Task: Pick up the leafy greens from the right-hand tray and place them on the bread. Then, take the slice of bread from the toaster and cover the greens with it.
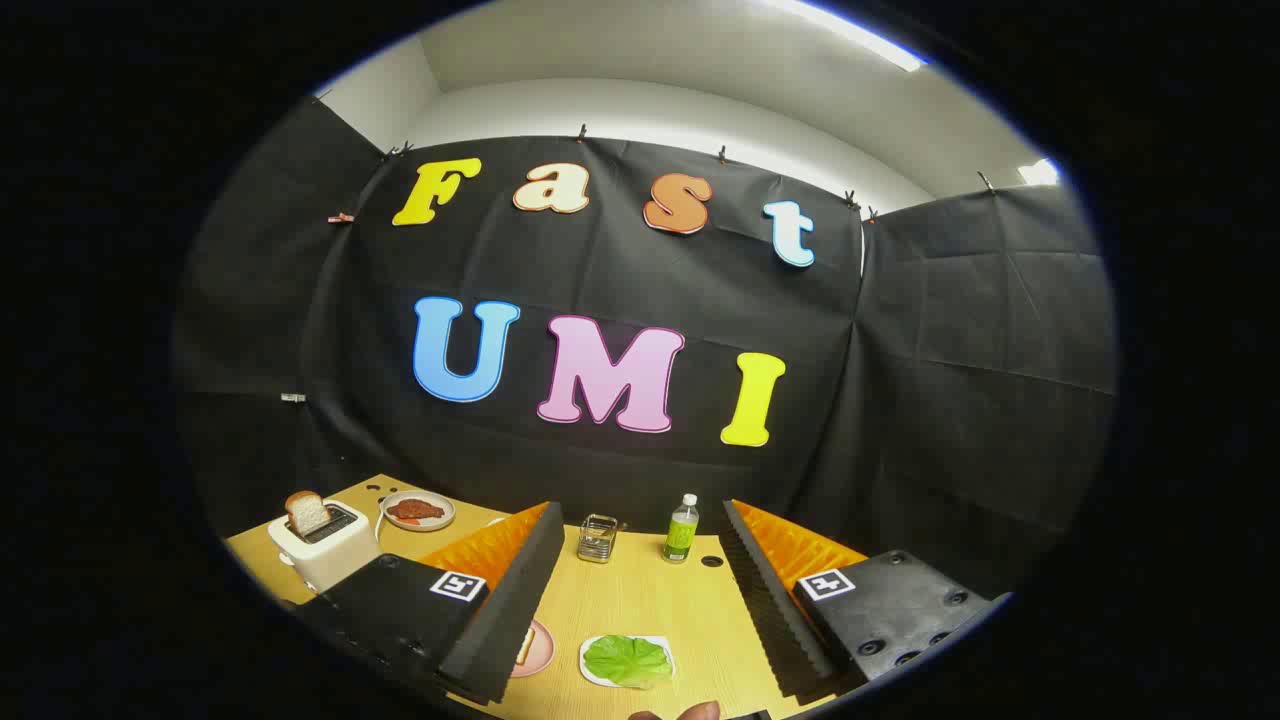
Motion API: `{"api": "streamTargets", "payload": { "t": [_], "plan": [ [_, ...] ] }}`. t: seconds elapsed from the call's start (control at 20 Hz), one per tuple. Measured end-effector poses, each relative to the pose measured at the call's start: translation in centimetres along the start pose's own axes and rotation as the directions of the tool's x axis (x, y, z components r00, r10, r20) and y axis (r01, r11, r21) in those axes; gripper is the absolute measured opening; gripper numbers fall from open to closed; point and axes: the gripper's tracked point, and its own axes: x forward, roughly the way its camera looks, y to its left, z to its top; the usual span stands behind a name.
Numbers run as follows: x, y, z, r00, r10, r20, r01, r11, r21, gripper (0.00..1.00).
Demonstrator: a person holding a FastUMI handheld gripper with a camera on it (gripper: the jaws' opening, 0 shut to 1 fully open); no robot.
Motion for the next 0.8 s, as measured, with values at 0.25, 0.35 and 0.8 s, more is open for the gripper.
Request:
{"api": "streamTargets", "payload": {
  "t": [0.25, 0.35, 0.8],
  "plan": [
    [0.26, -0.02, -0.2, 1.0, 0.003, -0.005, -0.003, 1.0, 0.004, 0.97],
    [0.33, 0.09, -0.16, 1.0, 0.008, -0.003, -0.008, 1.0, -0.002, 0.97],
    [0.63, 0.22, -0.26, 1.0, 0.022, -0.008, -0.022, 1.0, -0.008, 0.97]
  ]
}}
